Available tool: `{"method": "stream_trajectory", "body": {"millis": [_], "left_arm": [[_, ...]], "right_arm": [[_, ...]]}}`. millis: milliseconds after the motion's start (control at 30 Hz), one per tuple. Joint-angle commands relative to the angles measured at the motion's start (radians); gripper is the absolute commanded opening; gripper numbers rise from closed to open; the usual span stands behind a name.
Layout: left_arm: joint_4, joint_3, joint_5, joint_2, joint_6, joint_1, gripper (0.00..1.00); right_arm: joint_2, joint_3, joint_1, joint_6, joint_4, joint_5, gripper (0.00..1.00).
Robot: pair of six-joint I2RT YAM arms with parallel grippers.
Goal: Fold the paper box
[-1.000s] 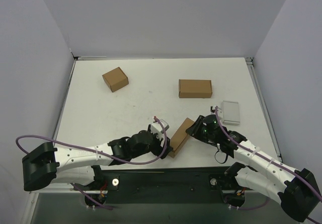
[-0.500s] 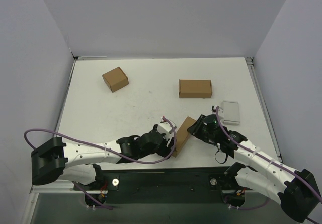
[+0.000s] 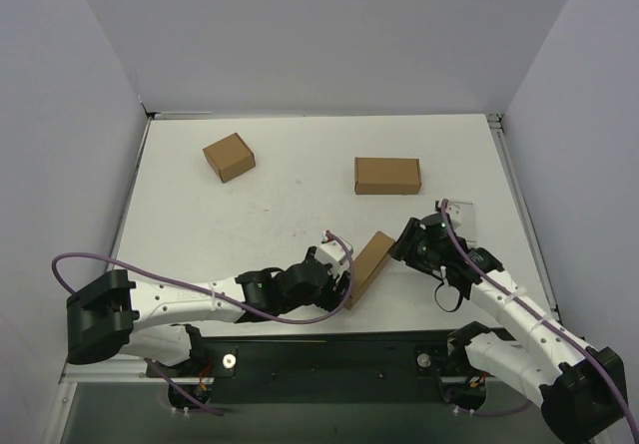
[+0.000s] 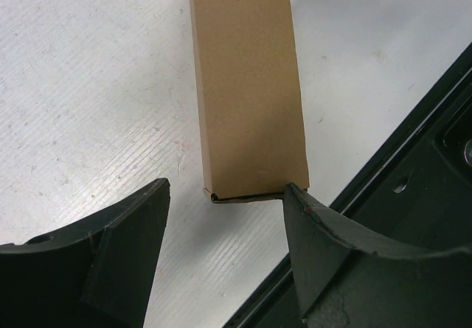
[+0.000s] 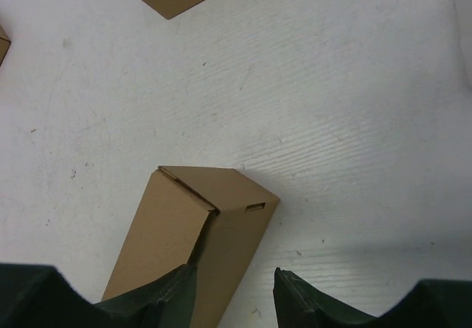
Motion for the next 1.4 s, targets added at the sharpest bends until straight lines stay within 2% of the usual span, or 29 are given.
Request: {"method": "stream_trajectory", "body": {"millis": [0, 267, 700, 800, 1000, 1267, 1367], "left_arm": [[-0.179, -0.012, -0.041, 0.035, 0.031, 0.0, 0.72], [-0.184, -0.004, -0.04, 0.035, 0.036, 0.0, 0.71], [-0.187, 0.004, -0.038, 0.043, 0.036, 0.0, 0.71], [-0.187, 0.005, -0.037, 0.043, 0.036, 0.0, 0.71], [-0.187, 0.008, -0.038, 0.05, 0.045, -0.003, 0.71], [-0.219, 0.033, -0.077, 0.084, 0.06, -0.024, 0.7], [-0.231, 0.057, -0.095, 0.104, 0.071, -0.046, 0.7]], "right_arm": [[0.004, 0.052, -0.065, -0.067, -0.038, -0.089, 0.46], [0.024, 0.05, -0.178, -0.069, 0.037, -0.197, 0.45], [0.093, 0.07, -0.209, -0.075, 0.09, -0.209, 0.43], [0.113, 0.053, -0.224, -0.081, 0.102, -0.201, 0.4], [0.171, 0.018, -0.227, -0.098, 0.111, -0.2, 0.24], [0.179, -0.023, -0.229, -0.15, 0.054, -0.097, 0.22], [0.191, -0.02, -0.226, -0.153, 0.057, -0.108, 0.22]]}}
